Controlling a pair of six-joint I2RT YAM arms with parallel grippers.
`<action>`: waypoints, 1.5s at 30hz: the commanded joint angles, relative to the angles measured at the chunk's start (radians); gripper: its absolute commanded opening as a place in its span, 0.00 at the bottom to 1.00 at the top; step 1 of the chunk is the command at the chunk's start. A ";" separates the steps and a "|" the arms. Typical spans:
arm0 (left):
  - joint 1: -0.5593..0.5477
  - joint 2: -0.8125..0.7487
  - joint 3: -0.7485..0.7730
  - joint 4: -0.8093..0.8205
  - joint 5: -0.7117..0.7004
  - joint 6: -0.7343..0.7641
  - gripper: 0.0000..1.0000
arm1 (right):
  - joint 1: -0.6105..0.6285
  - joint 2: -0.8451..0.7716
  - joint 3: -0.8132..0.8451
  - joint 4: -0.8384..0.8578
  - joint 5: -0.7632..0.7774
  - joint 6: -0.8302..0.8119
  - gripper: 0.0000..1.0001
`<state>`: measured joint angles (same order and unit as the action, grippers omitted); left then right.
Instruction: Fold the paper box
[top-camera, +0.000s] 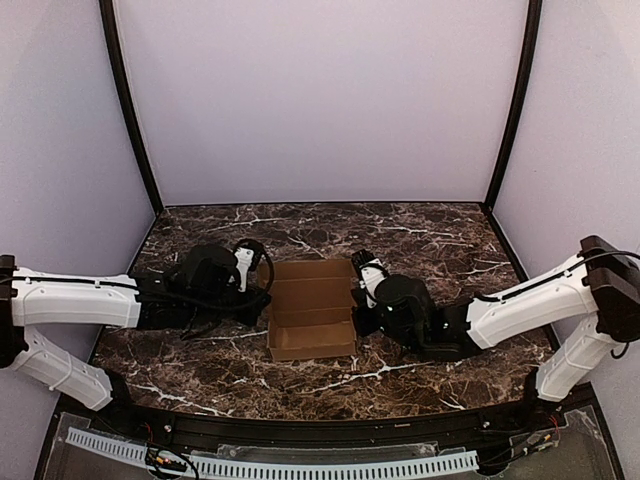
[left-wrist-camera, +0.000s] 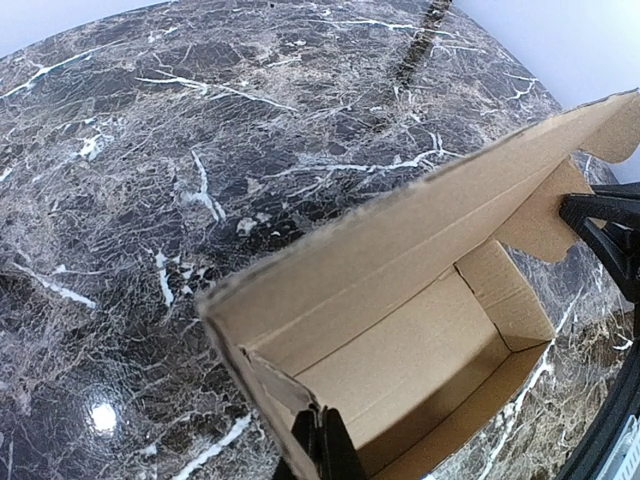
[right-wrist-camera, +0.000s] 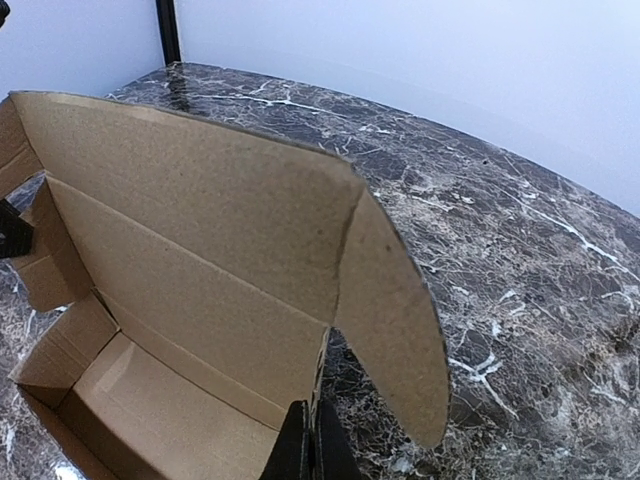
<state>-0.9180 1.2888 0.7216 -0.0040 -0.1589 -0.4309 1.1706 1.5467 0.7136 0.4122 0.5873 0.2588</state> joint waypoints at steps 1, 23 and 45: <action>-0.015 0.019 0.054 0.041 0.055 0.004 0.00 | 0.049 0.040 0.074 0.006 0.021 0.034 0.00; -0.029 0.035 0.075 0.041 0.079 0.013 0.00 | 0.135 0.152 0.208 -0.006 0.063 0.019 0.00; -0.060 -0.018 -0.015 0.067 0.089 -0.009 0.00 | 0.159 0.241 0.209 -0.063 0.116 0.157 0.00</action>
<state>-0.9302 1.2884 0.7242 -0.0456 -0.2062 -0.4347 1.2804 1.7515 0.8959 0.3122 0.8371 0.3767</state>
